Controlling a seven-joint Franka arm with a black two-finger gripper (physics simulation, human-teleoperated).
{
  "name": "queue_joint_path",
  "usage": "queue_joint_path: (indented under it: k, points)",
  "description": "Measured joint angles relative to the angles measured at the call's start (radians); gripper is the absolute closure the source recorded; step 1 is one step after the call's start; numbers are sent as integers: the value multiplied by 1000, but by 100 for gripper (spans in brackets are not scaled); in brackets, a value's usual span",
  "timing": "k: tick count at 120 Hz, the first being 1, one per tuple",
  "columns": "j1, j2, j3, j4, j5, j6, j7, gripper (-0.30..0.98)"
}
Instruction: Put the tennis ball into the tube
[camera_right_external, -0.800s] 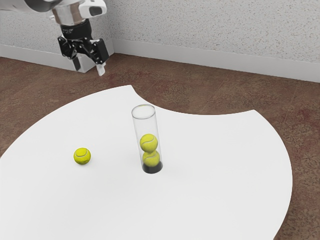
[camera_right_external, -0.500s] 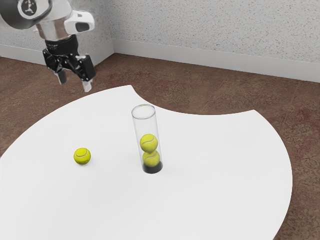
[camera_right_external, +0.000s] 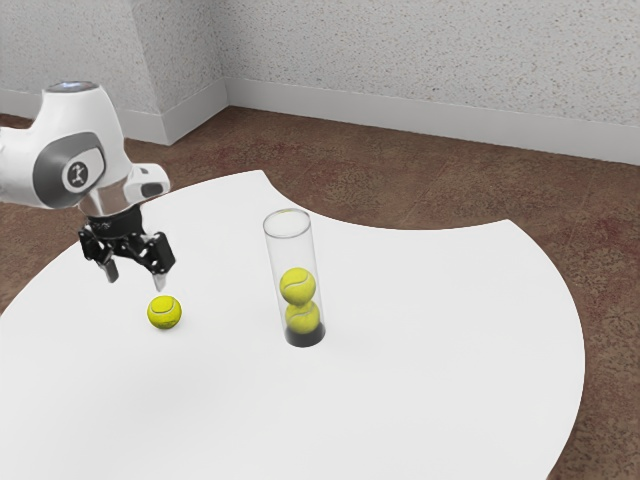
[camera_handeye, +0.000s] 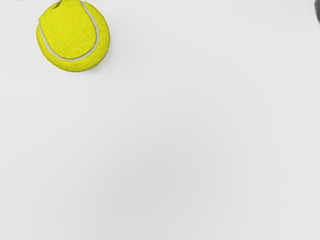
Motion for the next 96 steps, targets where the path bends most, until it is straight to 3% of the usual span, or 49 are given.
queue_joint_path:
  k: [43, 96]
  points:
    - [65, 236, 11, 31, 0, 274, 219, 0]
    - [108, 455, 9, 155, -9, 383, 368, 0]
